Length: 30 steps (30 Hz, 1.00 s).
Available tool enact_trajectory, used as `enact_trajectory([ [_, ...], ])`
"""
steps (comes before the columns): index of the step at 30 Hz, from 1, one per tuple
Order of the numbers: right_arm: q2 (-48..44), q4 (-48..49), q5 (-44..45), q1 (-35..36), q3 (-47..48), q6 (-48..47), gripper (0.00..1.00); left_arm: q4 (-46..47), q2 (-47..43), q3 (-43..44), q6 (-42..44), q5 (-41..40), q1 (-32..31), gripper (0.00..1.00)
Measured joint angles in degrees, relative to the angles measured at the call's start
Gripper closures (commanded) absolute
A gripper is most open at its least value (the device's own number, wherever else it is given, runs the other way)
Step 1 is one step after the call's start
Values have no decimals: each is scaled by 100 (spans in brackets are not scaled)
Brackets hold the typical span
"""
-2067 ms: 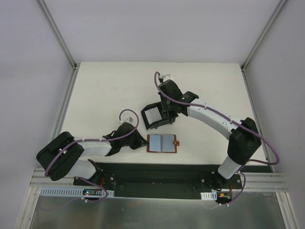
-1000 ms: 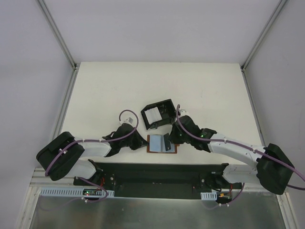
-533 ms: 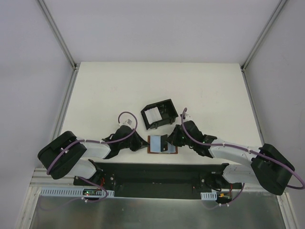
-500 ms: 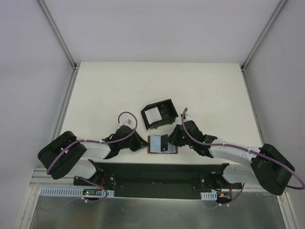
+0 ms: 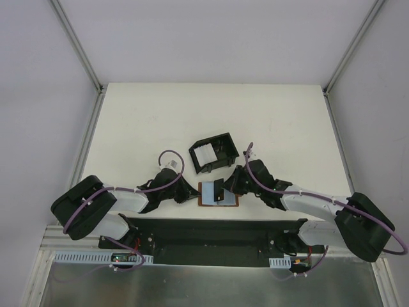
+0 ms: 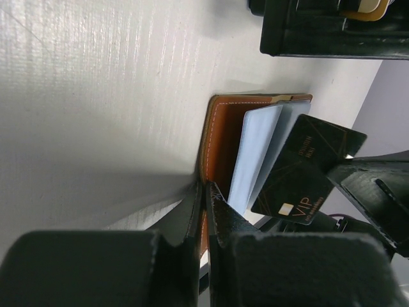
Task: Put the credit cards into the card holder
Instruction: Insert the credit card into the card slot.
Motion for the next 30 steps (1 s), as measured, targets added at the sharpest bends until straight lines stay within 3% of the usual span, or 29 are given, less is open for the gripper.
enact_trajectory([
  [30, 564, 841, -492, -363, -518, 385, 99, 136, 129, 7, -2, 37, 0, 100],
])
